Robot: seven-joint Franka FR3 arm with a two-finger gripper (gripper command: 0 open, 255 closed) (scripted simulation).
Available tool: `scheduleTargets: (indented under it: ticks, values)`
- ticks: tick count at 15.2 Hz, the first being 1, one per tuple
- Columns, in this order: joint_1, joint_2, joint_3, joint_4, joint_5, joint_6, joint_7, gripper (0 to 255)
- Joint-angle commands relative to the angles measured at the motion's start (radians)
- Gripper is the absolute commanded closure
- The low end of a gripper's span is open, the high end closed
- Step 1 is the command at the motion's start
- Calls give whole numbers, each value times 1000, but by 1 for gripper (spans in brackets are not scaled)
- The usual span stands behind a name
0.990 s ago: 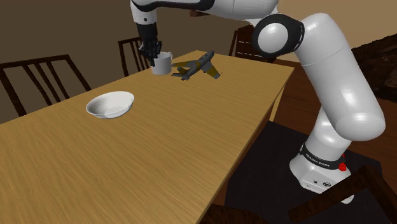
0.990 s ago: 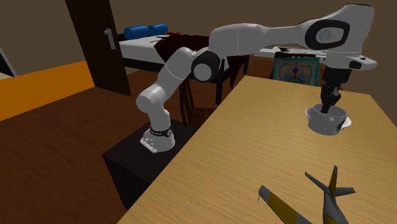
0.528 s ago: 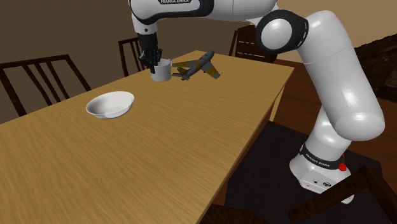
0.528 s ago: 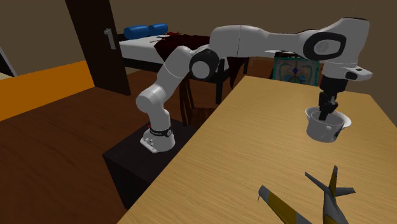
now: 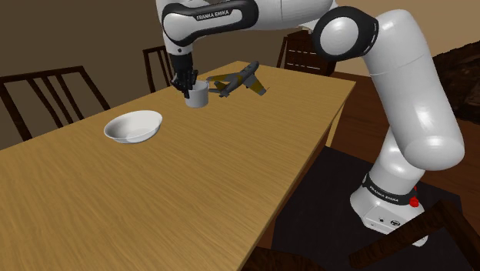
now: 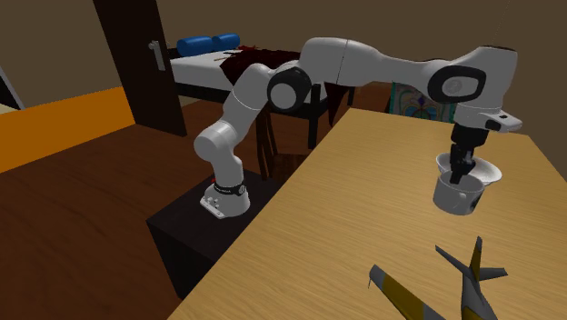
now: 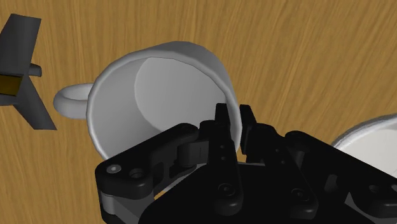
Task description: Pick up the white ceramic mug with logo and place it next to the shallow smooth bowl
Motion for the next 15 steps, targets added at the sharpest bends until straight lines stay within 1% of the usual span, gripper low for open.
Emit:
scheduleTargets:
  ticks: [1,7,15]
  values:
    - [-1,0,0,-29,-1,30,4,255]
    - [-5,2,-1,-111,-4,113,12,255]
    - [-5,2,-1,-111,-4,113,12,255]
